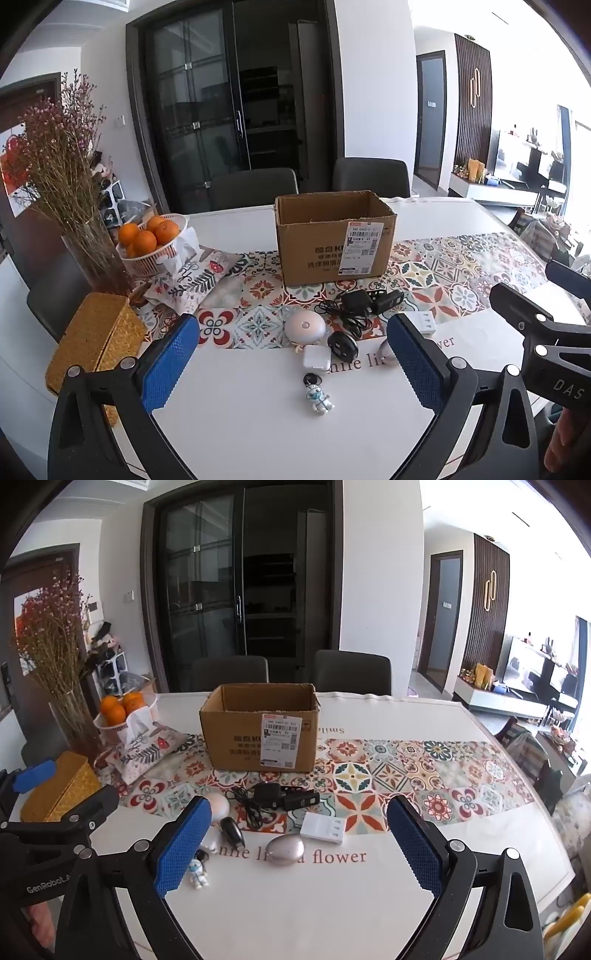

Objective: Organize rigid objects

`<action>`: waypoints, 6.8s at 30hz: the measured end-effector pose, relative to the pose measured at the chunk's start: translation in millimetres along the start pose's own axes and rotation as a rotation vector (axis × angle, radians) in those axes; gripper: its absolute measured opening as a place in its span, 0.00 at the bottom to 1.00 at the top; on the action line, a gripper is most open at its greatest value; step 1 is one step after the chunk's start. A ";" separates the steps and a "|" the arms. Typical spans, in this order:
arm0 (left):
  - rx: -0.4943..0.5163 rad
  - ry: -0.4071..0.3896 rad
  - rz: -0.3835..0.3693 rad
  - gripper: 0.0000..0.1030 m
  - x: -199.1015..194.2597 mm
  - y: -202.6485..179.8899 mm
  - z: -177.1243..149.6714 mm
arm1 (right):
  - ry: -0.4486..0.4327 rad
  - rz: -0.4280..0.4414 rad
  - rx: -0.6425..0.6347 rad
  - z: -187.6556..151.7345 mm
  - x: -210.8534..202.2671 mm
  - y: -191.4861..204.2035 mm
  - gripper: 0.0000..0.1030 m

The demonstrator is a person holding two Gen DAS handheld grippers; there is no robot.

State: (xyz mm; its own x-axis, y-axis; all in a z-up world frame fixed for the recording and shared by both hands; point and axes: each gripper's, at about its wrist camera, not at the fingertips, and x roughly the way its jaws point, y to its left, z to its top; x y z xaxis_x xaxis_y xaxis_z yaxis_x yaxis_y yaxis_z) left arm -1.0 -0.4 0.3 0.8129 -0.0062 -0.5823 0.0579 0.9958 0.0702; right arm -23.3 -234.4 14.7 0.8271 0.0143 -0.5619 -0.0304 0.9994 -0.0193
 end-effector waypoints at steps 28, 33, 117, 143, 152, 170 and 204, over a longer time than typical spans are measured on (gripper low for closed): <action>-0.009 -0.010 0.012 1.00 8.0 9.9 7.2 | 0.014 -0.027 -0.005 3.9 9.5 5.1 0.93; -0.008 -0.014 0.013 1.00 8.4 10.8 8.3 | 0.012 -0.027 -0.006 4.5 9.2 4.6 0.93; 0.084 0.297 -0.019 1.00 141.6 -12.1 -43.7 | 0.291 0.067 -0.122 -45.8 145.8 8.9 0.93; 0.097 0.494 -0.009 1.00 227.8 -17.2 -89.5 | 0.469 0.157 -0.118 -102.4 242.4 13.5 0.78; 0.104 0.490 -0.014 1.00 234.4 -17.5 -90.9 | 0.480 0.166 -0.118 -104.6 253.6 13.7 0.66; 0.130 0.468 -0.080 0.78 247.0 -25.7 -91.1 | 0.465 0.128 -0.097 -103.2 241.8 11.9 0.64; 0.032 0.389 -0.154 0.44 210.2 -5.2 -70.2 | 0.374 0.135 -0.091 -72.3 200.0 25.5 0.64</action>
State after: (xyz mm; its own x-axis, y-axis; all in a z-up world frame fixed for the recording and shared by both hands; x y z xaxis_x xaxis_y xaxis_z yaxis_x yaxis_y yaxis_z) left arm 128.8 -0.5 -179.3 0.5144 -0.1140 -0.8499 0.1843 0.9827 -0.0202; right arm 100.8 -208.5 -158.0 0.5519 0.1153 -0.8259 -0.1880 0.9821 0.0115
